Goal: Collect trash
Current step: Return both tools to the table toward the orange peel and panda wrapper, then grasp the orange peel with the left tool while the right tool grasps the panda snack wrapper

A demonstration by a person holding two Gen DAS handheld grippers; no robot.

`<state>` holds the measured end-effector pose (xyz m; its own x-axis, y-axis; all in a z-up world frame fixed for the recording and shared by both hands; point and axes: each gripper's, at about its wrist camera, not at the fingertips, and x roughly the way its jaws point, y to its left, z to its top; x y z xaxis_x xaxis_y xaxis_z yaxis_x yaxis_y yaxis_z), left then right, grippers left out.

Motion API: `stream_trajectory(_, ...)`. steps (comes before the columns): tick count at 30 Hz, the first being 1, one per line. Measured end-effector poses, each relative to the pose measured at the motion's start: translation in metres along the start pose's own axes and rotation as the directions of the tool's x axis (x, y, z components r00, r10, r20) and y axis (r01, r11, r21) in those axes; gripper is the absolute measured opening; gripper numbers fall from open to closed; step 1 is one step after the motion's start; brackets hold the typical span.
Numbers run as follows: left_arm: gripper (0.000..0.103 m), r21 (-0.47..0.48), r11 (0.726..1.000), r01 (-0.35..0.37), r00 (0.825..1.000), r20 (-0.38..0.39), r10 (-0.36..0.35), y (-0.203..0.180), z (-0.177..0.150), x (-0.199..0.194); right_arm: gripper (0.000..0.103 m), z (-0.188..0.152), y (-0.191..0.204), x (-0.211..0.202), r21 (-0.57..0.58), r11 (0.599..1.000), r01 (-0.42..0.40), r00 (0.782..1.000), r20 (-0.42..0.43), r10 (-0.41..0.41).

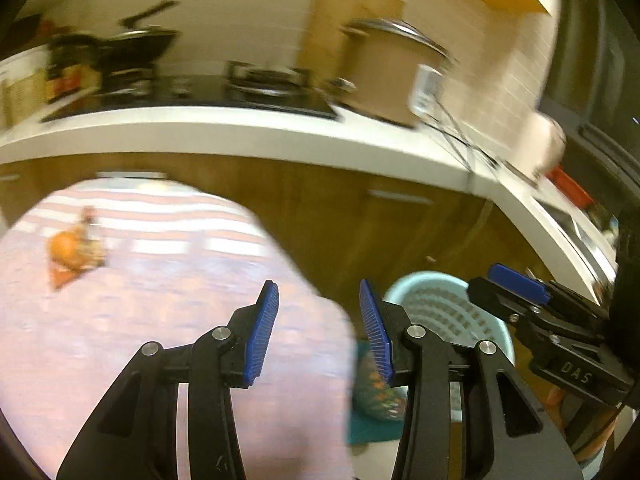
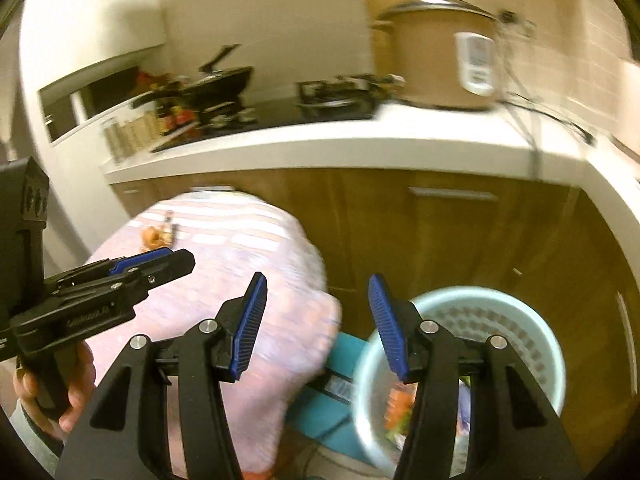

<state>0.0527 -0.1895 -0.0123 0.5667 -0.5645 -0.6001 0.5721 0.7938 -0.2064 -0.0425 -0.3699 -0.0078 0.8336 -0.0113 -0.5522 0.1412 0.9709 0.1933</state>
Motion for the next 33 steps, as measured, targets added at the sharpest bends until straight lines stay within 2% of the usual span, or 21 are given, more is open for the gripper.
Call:
stream_trajectory(3,0.041,-0.053,0.995,-0.090,0.995,0.027,0.091,0.044,0.009,-0.017,0.050,0.016,0.038,0.020,-0.056,0.997,-0.048,0.999,-0.001,0.048)
stream_trajectory(7,0.041,-0.113,0.969,-0.219,0.973,0.041,0.225,0.101,0.023,-0.029,0.049,0.035,0.083,0.048,-0.114,0.989,-0.093,0.996,-0.001,0.093)
stream_trajectory(10,0.041,-0.169,0.948,-0.270,0.960,0.030,0.279,0.143,0.031,-0.028,0.047,0.049,0.116,0.076,-0.141,0.980,-0.138,0.990,-0.011,0.138)
stream_trajectory(11,0.041,-0.184,0.939,-0.289,0.954,0.021,0.298,0.155,0.033,-0.024,0.043,0.053,0.127,0.088,-0.149,0.977,-0.151,0.988,-0.019,0.150)
stream_trajectory(12,0.042,-0.194,0.936,-0.295,0.953,0.015,0.304,0.164,0.033,-0.020,0.039,0.056,0.136,0.098,-0.156,0.974,-0.166,0.986,-0.027,0.164)
stream_trajectory(14,0.043,-0.206,0.929,-0.308,0.950,-0.014,0.312,0.183,0.035,-0.002,0.036,0.063,0.153,0.122,-0.165,0.967,-0.196,0.981,-0.044,0.191)
stream_trajectory(16,0.046,-0.223,0.916,-0.334,0.942,-0.046,0.332,0.198,0.037,0.018,0.035,0.066,0.164,0.143,-0.164,0.965,-0.204,0.978,-0.064,0.196)
stream_trajectory(20,0.048,-0.259,0.905,-0.338,0.941,-0.100,0.323,0.221,0.031,0.044,0.035,0.070,0.182,0.187,-0.158,0.963,-0.218,0.973,-0.105,0.203)
stream_trajectory(28,0.049,-0.303,0.871,-0.386,0.922,-0.136,0.361,0.246,0.028,0.067,0.035,0.071,0.197,0.230,-0.170,0.958,-0.231,0.967,-0.147,0.207)
stream_trajectory(30,0.046,-0.295,0.868,-0.400,0.916,-0.150,0.371,0.248,0.026,0.070,0.035,0.071,0.200,0.237,-0.168,0.955,-0.243,0.963,-0.157,0.217)
stream_trajectory(33,0.042,-0.316,0.866,-0.387,0.922,-0.153,0.356,0.252,0.022,0.071,0.035,0.071,0.206,0.246,-0.168,0.949,-0.266,0.955,-0.177,0.236)
